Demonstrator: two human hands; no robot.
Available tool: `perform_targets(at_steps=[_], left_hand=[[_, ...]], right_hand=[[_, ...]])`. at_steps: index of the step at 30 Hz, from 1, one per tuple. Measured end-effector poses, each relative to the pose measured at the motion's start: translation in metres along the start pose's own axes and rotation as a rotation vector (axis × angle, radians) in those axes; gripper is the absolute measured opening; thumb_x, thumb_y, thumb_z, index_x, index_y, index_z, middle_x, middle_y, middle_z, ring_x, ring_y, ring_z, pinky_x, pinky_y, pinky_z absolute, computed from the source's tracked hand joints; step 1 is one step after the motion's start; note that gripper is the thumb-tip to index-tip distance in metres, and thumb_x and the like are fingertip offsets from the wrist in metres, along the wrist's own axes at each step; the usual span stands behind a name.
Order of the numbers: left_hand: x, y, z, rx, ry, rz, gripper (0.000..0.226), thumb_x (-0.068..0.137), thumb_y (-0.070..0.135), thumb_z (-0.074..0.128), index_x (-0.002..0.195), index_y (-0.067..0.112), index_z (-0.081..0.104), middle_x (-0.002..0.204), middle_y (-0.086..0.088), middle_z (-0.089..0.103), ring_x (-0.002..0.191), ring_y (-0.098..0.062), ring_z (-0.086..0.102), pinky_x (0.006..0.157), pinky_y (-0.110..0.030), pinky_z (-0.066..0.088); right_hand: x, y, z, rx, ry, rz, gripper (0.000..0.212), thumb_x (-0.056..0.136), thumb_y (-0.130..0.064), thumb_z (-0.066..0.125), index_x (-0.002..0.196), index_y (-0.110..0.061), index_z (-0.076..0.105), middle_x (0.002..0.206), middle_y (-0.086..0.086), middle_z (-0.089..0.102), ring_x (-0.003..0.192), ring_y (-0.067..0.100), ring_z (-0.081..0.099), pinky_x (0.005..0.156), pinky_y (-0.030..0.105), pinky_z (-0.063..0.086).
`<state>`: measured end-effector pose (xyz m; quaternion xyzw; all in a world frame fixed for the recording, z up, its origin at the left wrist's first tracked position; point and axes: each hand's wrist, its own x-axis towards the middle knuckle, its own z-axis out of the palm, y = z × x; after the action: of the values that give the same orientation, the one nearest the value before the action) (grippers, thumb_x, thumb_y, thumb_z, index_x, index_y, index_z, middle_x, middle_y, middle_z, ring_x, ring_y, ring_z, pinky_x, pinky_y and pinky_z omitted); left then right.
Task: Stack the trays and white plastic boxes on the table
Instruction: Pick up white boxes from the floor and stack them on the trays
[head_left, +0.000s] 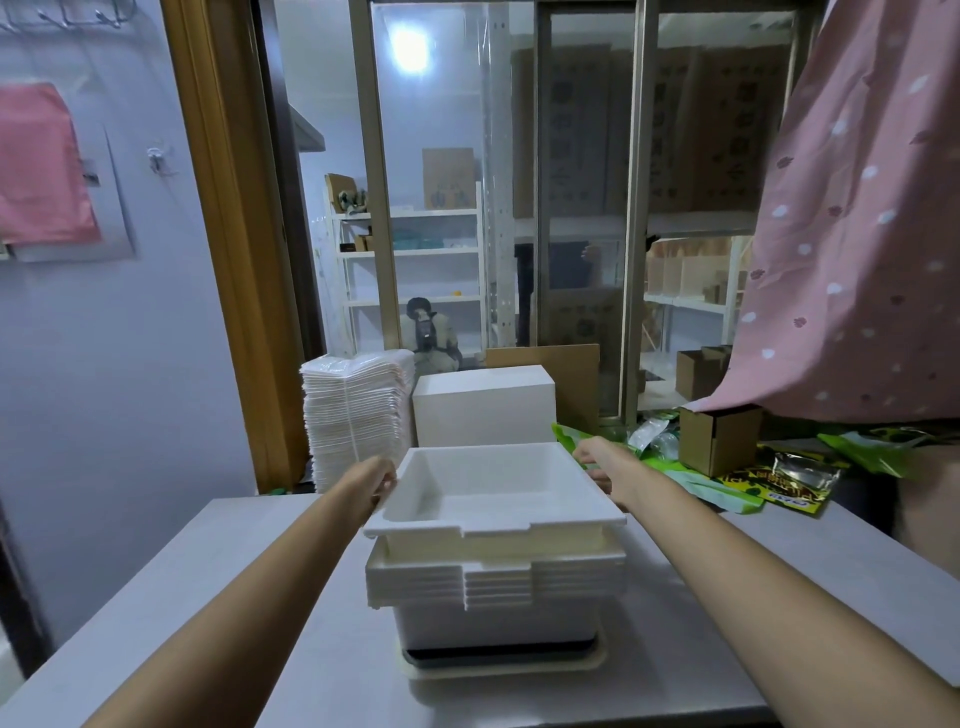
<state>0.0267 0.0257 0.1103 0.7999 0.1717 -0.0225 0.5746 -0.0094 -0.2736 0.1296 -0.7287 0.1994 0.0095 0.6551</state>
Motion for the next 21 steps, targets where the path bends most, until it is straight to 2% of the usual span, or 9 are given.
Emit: perform_targets(at_steps=[6, 10, 11, 12, 14, 16, 18, 21], left_hand=[[0.001, 0.003, 0.001, -0.002, 0.021, -0.021, 0.015, 0.087, 0.002, 0.050, 0.073, 0.004, 0.047, 0.069, -0.009, 0.042, 0.059, -0.020, 0.039, 0.055, -0.026, 0.032], [-0.004, 0.012, -0.004, 0.061, 0.020, -0.013, 0.015, 0.088, 0.006, 0.052, 0.073, 0.003, 0.053, 0.070, -0.012, 0.049, 0.060, -0.020, 0.045, 0.056, -0.025, 0.034], [-0.004, 0.014, -0.006, 0.065, 0.008, -0.010, 0.013, 0.088, 0.007, 0.051, 0.075, 0.003, 0.053, 0.072, -0.013, 0.050, 0.061, -0.021, 0.047, 0.055, -0.025, 0.035], [-0.004, 0.015, -0.008, 0.044, -0.012, -0.017, 0.012, 0.088, 0.008, 0.051, 0.078, 0.003, 0.053, 0.074, -0.013, 0.051, 0.063, -0.021, 0.049, 0.055, -0.024, 0.037], [-0.002, 0.018, -0.010, -0.027, -0.051, -0.042, 0.009, 0.089, 0.005, 0.050, 0.083, 0.000, 0.053, 0.080, -0.015, 0.051, 0.068, -0.021, 0.052, 0.055, -0.025, 0.041], [0.000, 0.024, -0.011, -0.058, -0.082, -0.022, 0.008, 0.091, 0.001, 0.048, 0.092, -0.003, 0.056, 0.085, -0.017, 0.052, 0.068, -0.022, 0.054, 0.052, -0.024, 0.047], [0.000, 0.028, -0.011, -0.042, -0.090, 0.019, 0.011, 0.091, -0.003, 0.047, 0.089, -0.003, 0.058, 0.085, -0.017, 0.052, 0.067, -0.022, 0.053, 0.050, -0.025, 0.047], [-0.002, 0.026, -0.011, -0.016, -0.090, 0.020, 0.012, 0.092, 0.000, 0.047, 0.089, -0.003, 0.058, 0.085, -0.016, 0.052, 0.071, -0.022, 0.054, 0.055, -0.022, 0.046]], right_hand=[[-0.004, -0.003, 0.003, -0.017, -0.014, -0.008, 0.027, 0.086, -0.014, 0.054, 0.110, -0.003, 0.055, 0.084, 0.008, 0.053, 0.069, 0.017, 0.049, 0.057, 0.027, 0.042], [-0.003, -0.007, 0.002, -0.075, 0.011, -0.003, 0.013, 0.085, -0.010, 0.056, 0.097, -0.004, 0.054, 0.107, 0.015, 0.060, 0.088, 0.022, 0.059, 0.079, 0.035, 0.050], [-0.005, -0.009, 0.001, -0.111, 0.025, 0.003, 0.008, 0.085, -0.008, 0.057, 0.089, -0.005, 0.051, 0.100, 0.015, 0.059, 0.085, 0.023, 0.059, 0.075, 0.033, 0.051], [-0.005, -0.010, -0.001, -0.154, 0.039, 0.005, 0.010, 0.086, -0.007, 0.056, 0.083, -0.006, 0.047, 0.086, 0.014, 0.055, 0.074, 0.022, 0.055, 0.064, 0.028, 0.047], [-0.004, -0.015, -0.005, -0.187, 0.043, -0.003, 0.014, 0.087, -0.004, 0.055, 0.080, -0.007, 0.043, 0.072, 0.010, 0.042, 0.059, 0.018, 0.045, 0.047, 0.021, 0.037], [-0.004, -0.021, -0.008, -0.217, 0.034, -0.020, 0.008, 0.087, -0.002, 0.054, 0.088, -0.004, 0.046, 0.072, 0.010, 0.042, 0.058, 0.017, 0.045, 0.036, 0.018, 0.037], [-0.008, -0.027, -0.010, -0.237, 0.007, -0.032, 0.012, 0.087, -0.002, 0.053, 0.097, -0.003, 0.047, 0.074, 0.008, 0.043, 0.060, 0.016, 0.046, 0.028, 0.015, 0.036], [-0.008, -0.029, -0.009, -0.272, -0.002, -0.020, 0.018, 0.087, -0.004, 0.055, 0.103, -0.005, 0.046, 0.076, 0.008, 0.043, 0.060, 0.016, 0.045, 0.027, 0.015, 0.036]])
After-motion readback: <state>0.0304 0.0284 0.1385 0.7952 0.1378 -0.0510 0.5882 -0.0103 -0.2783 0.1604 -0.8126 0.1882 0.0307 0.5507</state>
